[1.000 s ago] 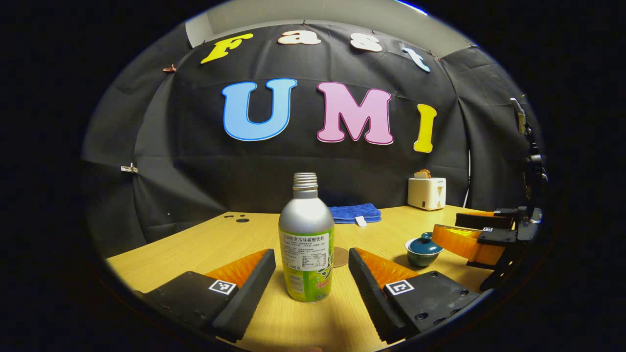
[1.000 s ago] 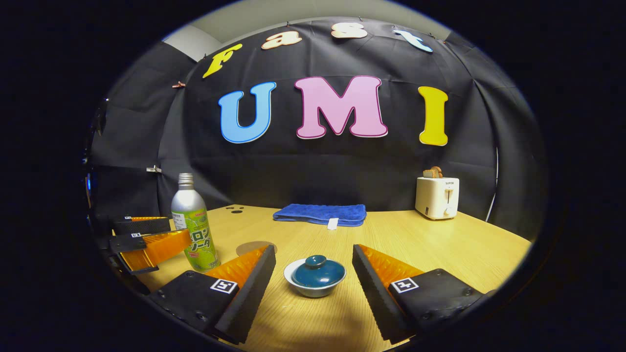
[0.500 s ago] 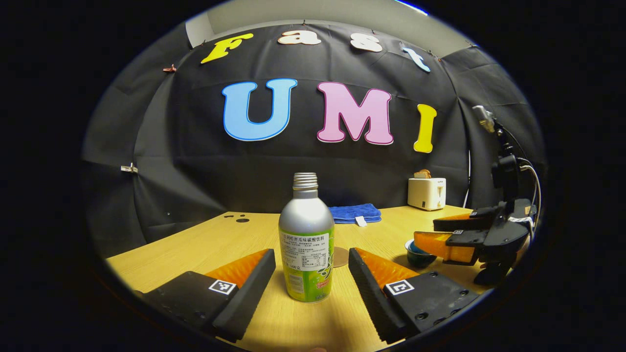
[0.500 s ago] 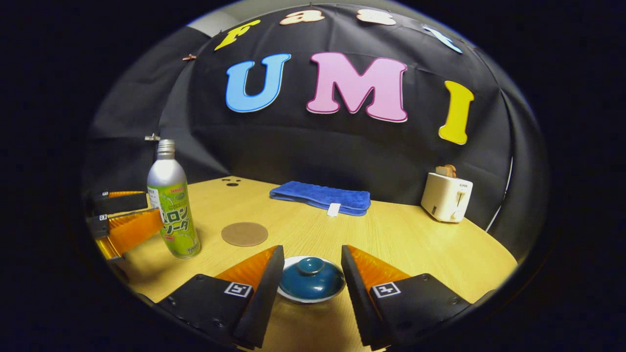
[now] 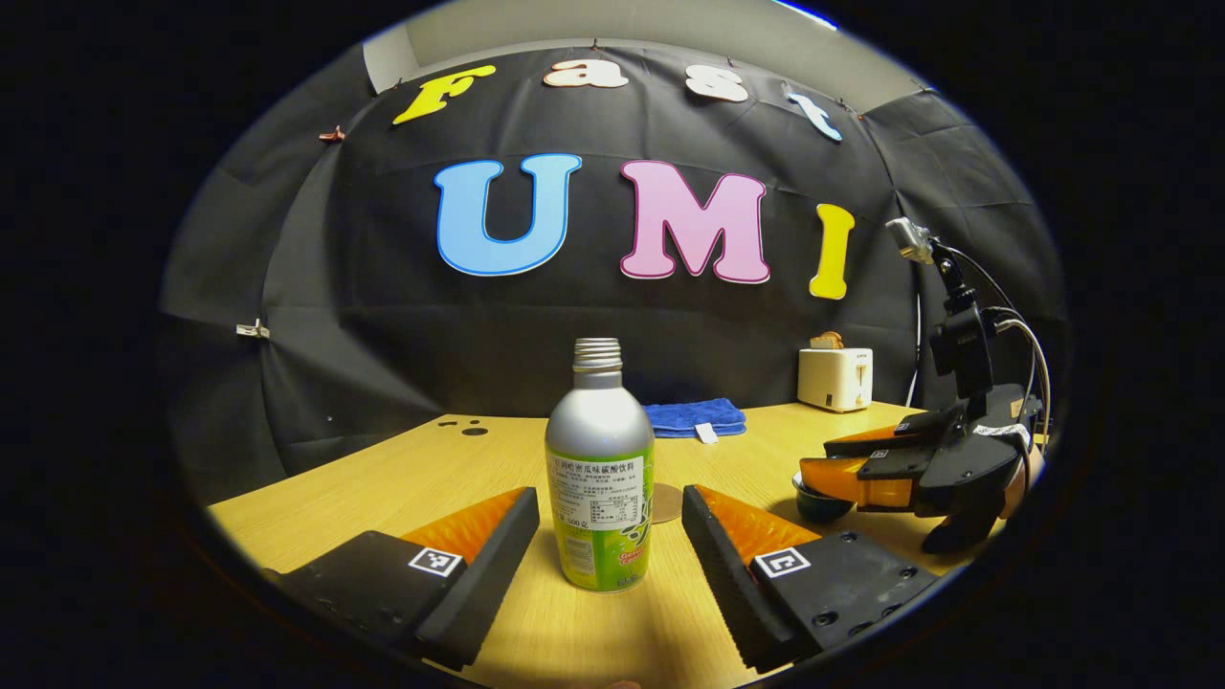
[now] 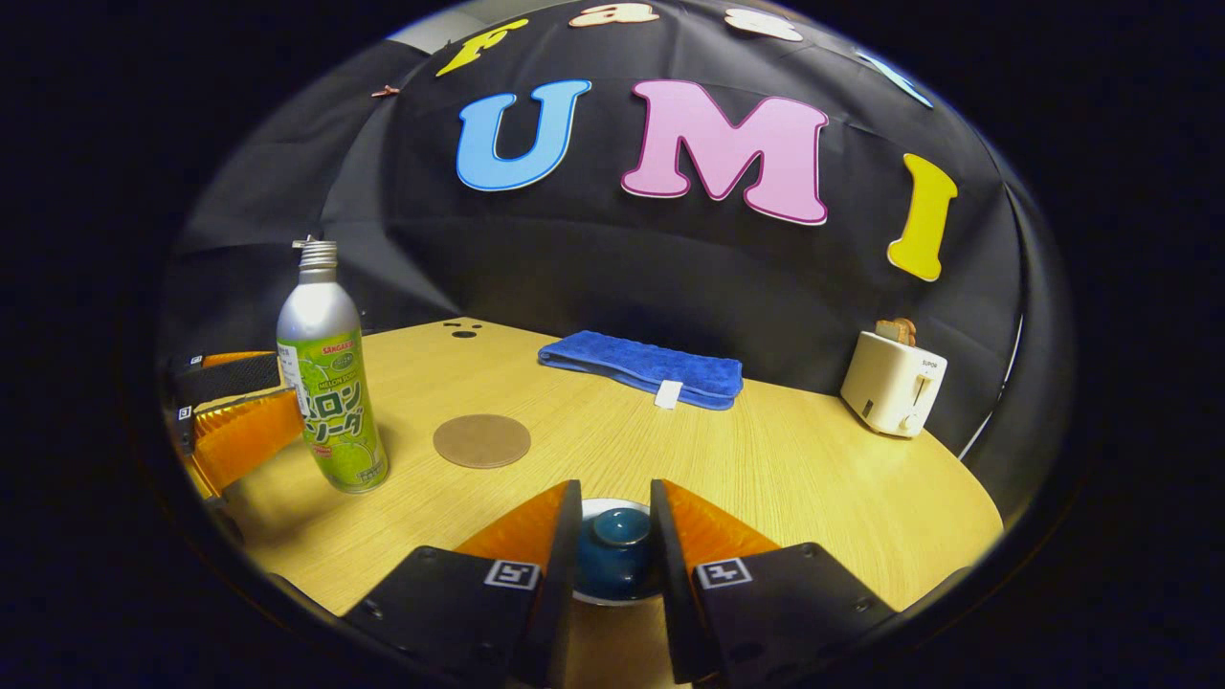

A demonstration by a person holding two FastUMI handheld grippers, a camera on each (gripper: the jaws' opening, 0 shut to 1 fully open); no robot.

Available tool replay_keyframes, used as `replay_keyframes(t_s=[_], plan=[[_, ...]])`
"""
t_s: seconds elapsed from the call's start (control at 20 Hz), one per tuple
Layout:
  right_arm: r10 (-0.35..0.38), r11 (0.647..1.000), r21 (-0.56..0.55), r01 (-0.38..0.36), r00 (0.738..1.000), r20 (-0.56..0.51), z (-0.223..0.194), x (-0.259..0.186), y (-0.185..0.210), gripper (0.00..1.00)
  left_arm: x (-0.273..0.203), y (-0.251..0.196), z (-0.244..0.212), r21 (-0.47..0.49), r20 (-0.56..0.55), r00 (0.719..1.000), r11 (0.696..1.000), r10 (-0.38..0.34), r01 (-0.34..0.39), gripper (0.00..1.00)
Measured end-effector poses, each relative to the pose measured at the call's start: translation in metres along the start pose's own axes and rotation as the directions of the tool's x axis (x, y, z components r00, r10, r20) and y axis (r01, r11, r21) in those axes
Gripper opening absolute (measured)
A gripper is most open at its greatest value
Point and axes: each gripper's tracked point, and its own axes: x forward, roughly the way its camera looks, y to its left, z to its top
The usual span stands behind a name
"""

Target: Open the teacup lid with one hand, grasp the water bottle and pour water into the teacup with the other hand; after pouring, place the water bottle on the coaster and then close the teacup lid.

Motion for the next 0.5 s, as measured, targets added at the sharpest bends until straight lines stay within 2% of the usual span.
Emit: replay_keyframes(t_s=[0.05, 0.15, 0.2, 0.3, 0.45, 0.5], plan=[[0.003, 1.0, 0.004, -0.003, 1.0, 0.0, 0.0, -0.001, 0.001, 0.35, 0.0, 0.0, 0.0, 0.0, 0.0, 1.0, 1.0, 0.0, 0.0, 0.95], [0.008, 1.0, 0.011, -0.008, 1.0, 0.001, 0.0, -0.002, 0.001, 0.33, 0.0, 0.0, 0.0, 0.0, 0.0, 1.0, 1.0, 0.0, 0.0, 0.95], [0.01, 1.0, 0.012, -0.01, 1.0, 0.003, 0.001, -0.001, 0.001, 0.28, 0.0, 0.0, 0.0, 0.0, 0.0, 1.0, 1.0, 0.0, 0.0, 0.95], [0.016, 1.0, 0.013, -0.016, 1.0, 0.012, 0.002, -0.004, 0.002, 0.3, 0.001, 0.0, 0.0, 0.0, 0.0, 1.0, 1.0, 0.001, -0.001, 0.95], [0.018, 1.0, 0.01, -0.019, 0.999, 0.043, 0.008, -0.008, 0.002, 0.28, 0.0, 0.0, -0.001, 0.0, 0.0, 1.0, 1.0, 0.0, 0.0, 0.95], [0.014, 1.0, 0.005, -0.014, 0.998, 0.06, 0.01, -0.009, 0.001, 0.23, 0.001, 0.0, -0.001, 0.0, 0.0, 1.0, 1.0, 0.0, 0.0, 0.95]])
